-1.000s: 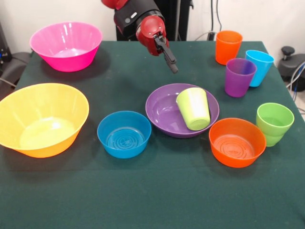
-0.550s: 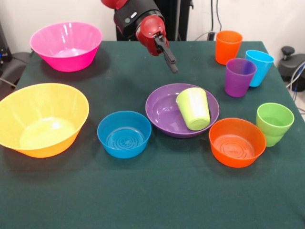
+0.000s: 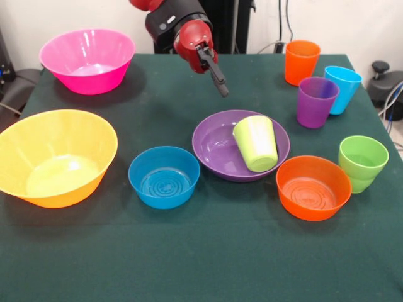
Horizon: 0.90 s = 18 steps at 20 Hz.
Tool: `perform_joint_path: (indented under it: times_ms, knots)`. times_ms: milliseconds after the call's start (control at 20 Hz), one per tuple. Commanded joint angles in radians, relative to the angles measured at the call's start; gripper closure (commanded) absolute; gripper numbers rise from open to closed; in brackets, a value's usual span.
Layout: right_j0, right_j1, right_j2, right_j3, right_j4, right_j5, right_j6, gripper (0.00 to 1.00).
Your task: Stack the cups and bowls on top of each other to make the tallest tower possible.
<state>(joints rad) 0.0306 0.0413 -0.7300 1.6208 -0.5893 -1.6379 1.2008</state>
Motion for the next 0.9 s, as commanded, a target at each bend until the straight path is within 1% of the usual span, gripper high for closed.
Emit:
perform_joint_path:
  times_ms: [50, 150, 400, 900]
  knots:
    - [-0.015, 0.037, 0.089, -0.127, 0.003, 0.174, 0.092, 0.00]
    - [-0.012, 0.052, 0.087, -0.138, 0.002, 0.194, 0.087, 0.00]
    - [-0.011, 0.058, 0.086, -0.142, -0.001, 0.196, 0.089, 0.00]
    - [-0.020, 0.076, 0.094, -0.160, -0.030, 0.164, 0.104, 0.00]
